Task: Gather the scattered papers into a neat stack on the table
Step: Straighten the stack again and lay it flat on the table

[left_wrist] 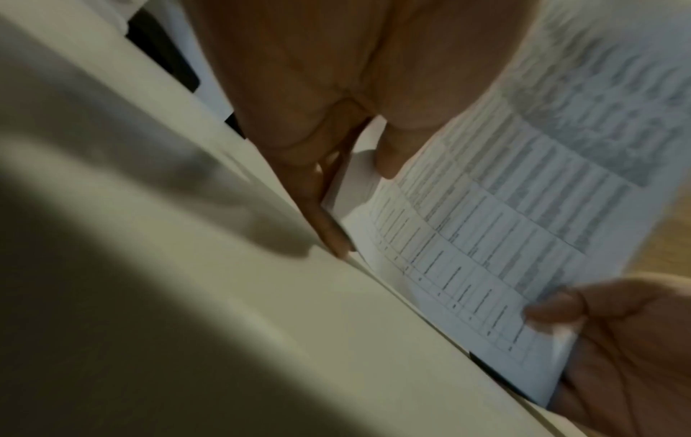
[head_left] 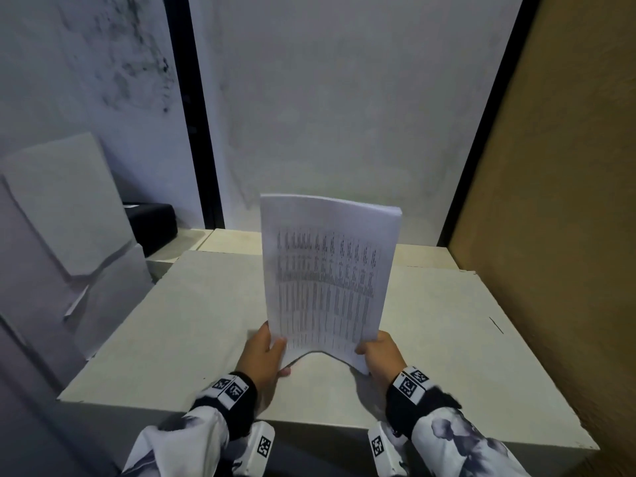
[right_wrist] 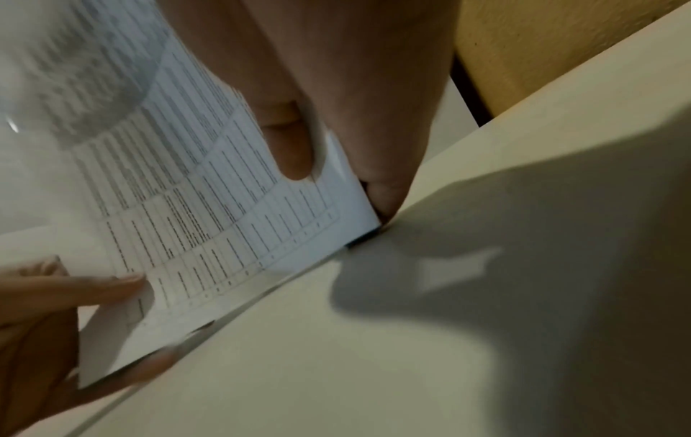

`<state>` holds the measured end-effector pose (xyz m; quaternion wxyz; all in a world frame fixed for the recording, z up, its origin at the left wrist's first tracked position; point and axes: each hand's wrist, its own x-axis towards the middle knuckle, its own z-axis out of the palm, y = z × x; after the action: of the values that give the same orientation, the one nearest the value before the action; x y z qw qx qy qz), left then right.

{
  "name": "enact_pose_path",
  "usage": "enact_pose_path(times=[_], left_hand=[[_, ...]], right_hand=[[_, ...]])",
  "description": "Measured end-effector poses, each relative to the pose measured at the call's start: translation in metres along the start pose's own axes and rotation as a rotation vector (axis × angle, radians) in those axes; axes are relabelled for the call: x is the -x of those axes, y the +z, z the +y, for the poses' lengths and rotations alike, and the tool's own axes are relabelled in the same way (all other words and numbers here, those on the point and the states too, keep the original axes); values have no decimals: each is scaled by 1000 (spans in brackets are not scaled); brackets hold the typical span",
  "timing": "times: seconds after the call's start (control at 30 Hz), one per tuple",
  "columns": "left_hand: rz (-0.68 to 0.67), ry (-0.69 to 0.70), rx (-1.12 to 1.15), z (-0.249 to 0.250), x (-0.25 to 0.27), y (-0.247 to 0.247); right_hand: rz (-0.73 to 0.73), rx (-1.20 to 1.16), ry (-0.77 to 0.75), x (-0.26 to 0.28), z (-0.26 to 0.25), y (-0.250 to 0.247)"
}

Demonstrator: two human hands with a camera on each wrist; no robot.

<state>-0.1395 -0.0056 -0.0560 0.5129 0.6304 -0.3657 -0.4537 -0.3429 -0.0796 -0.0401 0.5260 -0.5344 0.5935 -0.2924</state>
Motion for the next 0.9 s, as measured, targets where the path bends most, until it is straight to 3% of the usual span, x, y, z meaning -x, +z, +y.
enact_pose_path(times=[0.2, 0.43, 0.67, 0.9], left_hand=[[-56, 157, -286, 28, 11, -21], [-113, -32, -303, 40, 15, -53], [-19, -273, -503, 17, -9, -92], [41, -219, -489, -6, -16, -103]], right_hand=[[-129, -150, 58, 19, -21, -10], [-226, -95, 51, 22, -25, 10], [-137, 69, 166, 26, -13, 39], [13, 174, 125, 31, -4, 45]])
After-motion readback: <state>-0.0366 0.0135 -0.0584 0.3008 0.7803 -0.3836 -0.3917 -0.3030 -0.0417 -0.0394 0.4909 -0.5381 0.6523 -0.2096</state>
